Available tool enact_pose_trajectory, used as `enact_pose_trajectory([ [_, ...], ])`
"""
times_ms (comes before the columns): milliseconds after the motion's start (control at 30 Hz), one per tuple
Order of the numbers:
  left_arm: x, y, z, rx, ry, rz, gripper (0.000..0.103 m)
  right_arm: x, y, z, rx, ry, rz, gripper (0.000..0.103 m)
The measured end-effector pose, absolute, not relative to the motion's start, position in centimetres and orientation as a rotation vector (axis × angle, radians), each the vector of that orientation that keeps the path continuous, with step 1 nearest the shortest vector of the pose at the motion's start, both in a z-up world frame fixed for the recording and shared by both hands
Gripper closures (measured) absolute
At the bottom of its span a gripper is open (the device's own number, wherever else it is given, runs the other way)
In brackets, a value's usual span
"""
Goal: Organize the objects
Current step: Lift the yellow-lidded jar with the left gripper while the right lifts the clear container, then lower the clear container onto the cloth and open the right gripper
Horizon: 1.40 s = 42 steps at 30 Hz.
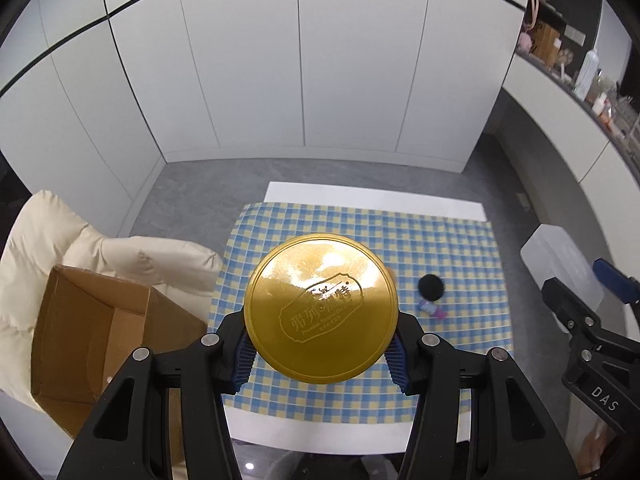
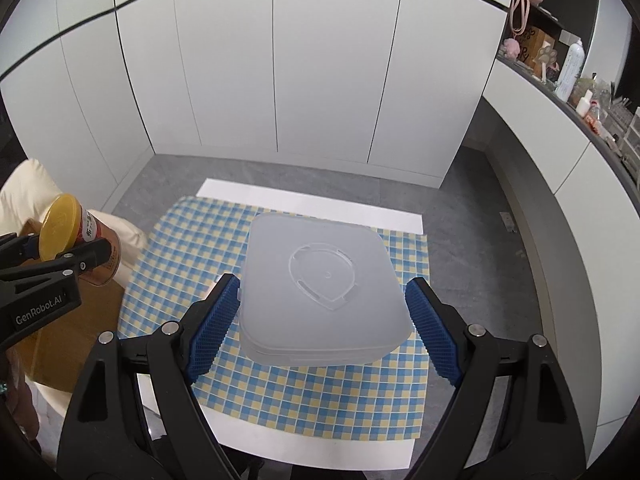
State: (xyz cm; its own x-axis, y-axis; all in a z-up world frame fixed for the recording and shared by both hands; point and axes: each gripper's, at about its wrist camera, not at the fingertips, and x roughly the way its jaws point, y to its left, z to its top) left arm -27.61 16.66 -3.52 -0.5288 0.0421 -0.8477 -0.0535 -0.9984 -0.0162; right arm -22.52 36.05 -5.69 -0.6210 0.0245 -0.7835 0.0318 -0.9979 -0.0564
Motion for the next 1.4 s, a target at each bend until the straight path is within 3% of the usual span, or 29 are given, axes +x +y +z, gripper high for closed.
enact_pose_trajectory([
  [433,-25.2,16.9,3.5,-1.369,0.025,2.737,0.049,-19.8,36.0,1.6,1.297,0.101,-2.87,0.017],
  [467,-25.2,17.0,3.8,-1.358,0.022,2.742,0.049,-19.6,36.0,1.9,1.288,0.094,-2.872,0.02],
  [500,-25.0,17.0,4.1,-1.346,0.019,2.748,0.049,-19.5,35.9,2.3,1.279,0.082,-2.866,0.052],
  [533,-24.8,17.0,4.4,-1.342,0.018,2.751,0.049,-19.5,35.8,2.6,1.291,0.066,-2.853,0.071],
  [567,-24.6,16.9,4.6,-1.339,0.013,2.752,0.049,-19.6,35.8,2.6,1.31,0.049,-2.842,0.071],
  [733,-24.1,17.0,3.7,-1.345,0.013,2.753,0.049,-20.3,34.7,-0.5,1.4,0.138,-2.8,0.071],
  [967,-24.9,16.7,-3.3,-1.485,0.033,2.708,0.049,-21.8,34.7,-10.1,1.573,0.065,-2.605,0.07],
  [1133,-26.2,16.1,-7.8,-1.575,0.011,2.674,0.049,-21.7,35.0,-14.2,1.583,0.11,-2.586,0.045],
  [1267,-27.0,16.5,-10.6,-1.609,0.026,2.657,0.049,-22.5,36.2,-17.1,1.618,0.077,-2.554,0.041],
  [1400,-27.8,17.2,-13.8,-1.659,0.037,2.612,0.049,-22.7,37.5,-20.3,1.679,0.075,-2.573,0.023],
])
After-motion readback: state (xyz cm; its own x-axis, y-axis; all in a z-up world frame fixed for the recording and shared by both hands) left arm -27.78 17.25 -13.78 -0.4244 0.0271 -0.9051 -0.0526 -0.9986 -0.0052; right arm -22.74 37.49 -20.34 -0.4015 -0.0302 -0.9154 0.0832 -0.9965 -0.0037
